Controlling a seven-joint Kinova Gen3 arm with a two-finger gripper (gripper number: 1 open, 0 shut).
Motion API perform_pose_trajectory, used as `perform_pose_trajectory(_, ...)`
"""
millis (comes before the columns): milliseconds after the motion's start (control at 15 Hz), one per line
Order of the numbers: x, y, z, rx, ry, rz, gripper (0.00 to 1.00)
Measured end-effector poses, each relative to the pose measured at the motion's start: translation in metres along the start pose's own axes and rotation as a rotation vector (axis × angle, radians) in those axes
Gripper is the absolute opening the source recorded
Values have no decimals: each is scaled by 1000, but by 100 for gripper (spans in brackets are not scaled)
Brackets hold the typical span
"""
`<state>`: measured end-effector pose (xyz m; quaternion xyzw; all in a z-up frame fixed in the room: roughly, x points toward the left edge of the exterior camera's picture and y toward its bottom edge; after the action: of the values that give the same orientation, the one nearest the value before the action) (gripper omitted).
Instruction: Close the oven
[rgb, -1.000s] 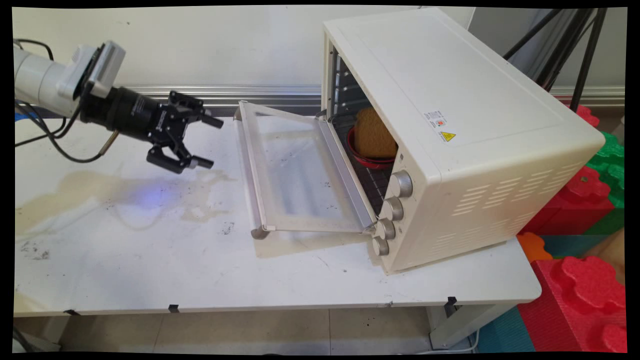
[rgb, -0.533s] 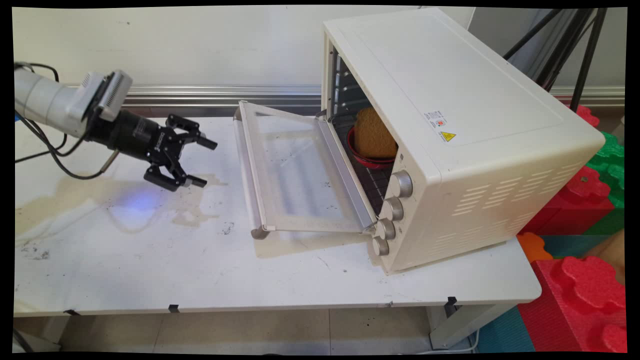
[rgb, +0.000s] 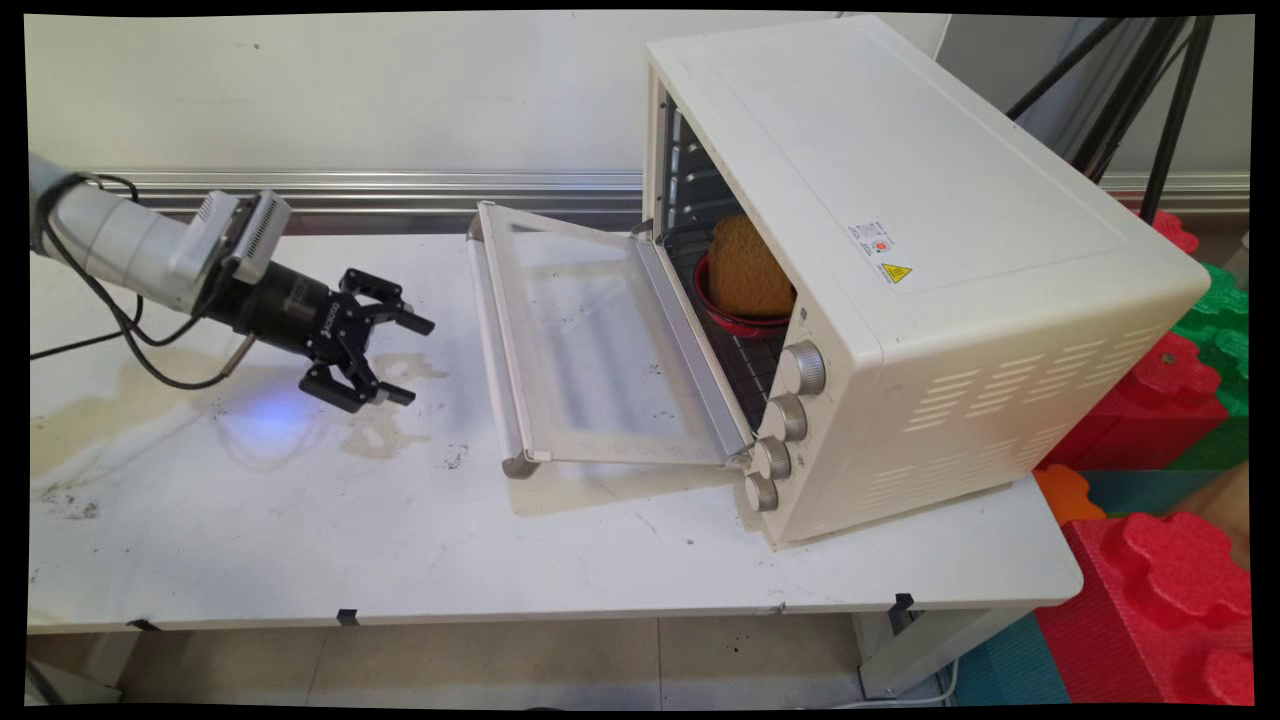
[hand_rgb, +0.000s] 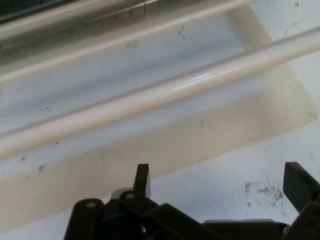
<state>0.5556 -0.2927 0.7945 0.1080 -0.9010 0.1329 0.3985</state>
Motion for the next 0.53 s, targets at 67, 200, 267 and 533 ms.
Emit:
perform_pose_trajectory(67,-3,0,4,-2,-3,-4,100)
perform_pose_trajectory(200,-8,1,10,-4,-7,-10,100)
perform_pose_trajectory(267,-9,1,12,-3,-6,-13,100)
perform_pose_trajectory(533,-13,-2,20,6,4,-23,100)
